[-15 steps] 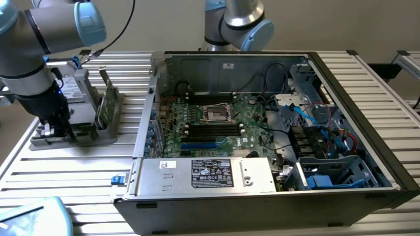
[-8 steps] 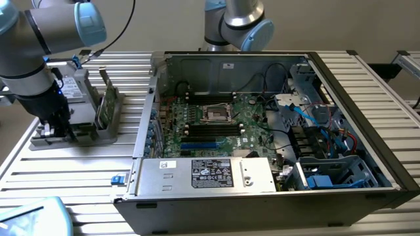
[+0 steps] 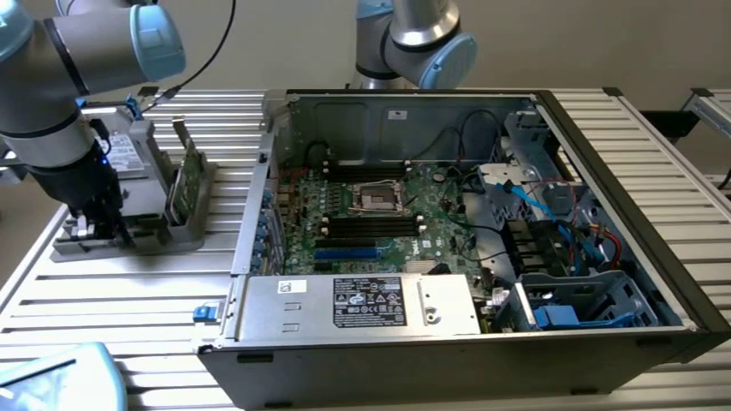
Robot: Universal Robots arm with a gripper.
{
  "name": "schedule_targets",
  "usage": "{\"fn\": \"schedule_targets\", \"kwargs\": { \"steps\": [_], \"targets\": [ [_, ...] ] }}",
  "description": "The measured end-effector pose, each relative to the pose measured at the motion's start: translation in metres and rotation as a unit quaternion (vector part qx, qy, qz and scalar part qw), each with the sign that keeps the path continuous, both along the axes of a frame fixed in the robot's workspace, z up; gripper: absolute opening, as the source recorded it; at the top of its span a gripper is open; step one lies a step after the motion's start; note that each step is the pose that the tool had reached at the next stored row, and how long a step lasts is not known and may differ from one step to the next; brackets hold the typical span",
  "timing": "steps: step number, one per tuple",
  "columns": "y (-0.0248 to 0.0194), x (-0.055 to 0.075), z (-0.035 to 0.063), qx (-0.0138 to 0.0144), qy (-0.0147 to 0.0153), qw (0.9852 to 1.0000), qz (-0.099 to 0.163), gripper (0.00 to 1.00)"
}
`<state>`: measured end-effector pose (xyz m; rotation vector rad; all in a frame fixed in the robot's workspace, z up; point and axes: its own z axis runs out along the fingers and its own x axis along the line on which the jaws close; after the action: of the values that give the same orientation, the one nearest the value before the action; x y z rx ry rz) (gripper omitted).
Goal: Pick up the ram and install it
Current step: 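Pick up the ram and move it above insertion slot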
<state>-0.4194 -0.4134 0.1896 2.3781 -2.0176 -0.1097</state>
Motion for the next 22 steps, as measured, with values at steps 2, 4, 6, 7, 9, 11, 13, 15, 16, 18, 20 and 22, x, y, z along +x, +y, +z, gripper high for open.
{"fn": "schedule_targets", "kwargs": {
  "steps": [2,4,6,7,9,11,13,15,16,18,20,22],
  "targets": [
    [0.0,0.0,0.0001,0.0,-0.0001,1.0,0.0,0.14],
    [0.0,0.0,0.0003,0.0001,-0.0001,1.0,0.0,0.14],
    [0.0001,0.0001,0.0008,0.0002,-0.0004,1.0,0.0,0.14],
    [0.0001,0.0001,0.0013,0.0003,-0.0005,1.0,-0.001,0.14],
    [0.0,0.0,0.0034,0.0001,0.0001,1.0,-0.001,0.14],
    [0.0001,0.0001,0.0037,0.0003,-0.0001,1.0,-0.002,0.14],
    [0.0,0.0001,0.0041,0.0002,0.0015,1.0,-0.003,0.14],
    [0.0,0.0001,0.0043,0.0001,0.0037,1.0,-0.005,0.14],
    [0.0,0.0001,0.0044,0.0001,0.0046,1.0,-0.006,0.14],
    [0.0,0.0001,0.0048,0.0001,0.0061,1.0,-0.008,0.14],
    [0.0,0.0003,0.0057,0.0,0.0072,0.9999,-0.01,0.14],
    [0.0,0.0005,0.0068,0.0001,0.008,0.9999,-0.011,0.14]
  ]
}}
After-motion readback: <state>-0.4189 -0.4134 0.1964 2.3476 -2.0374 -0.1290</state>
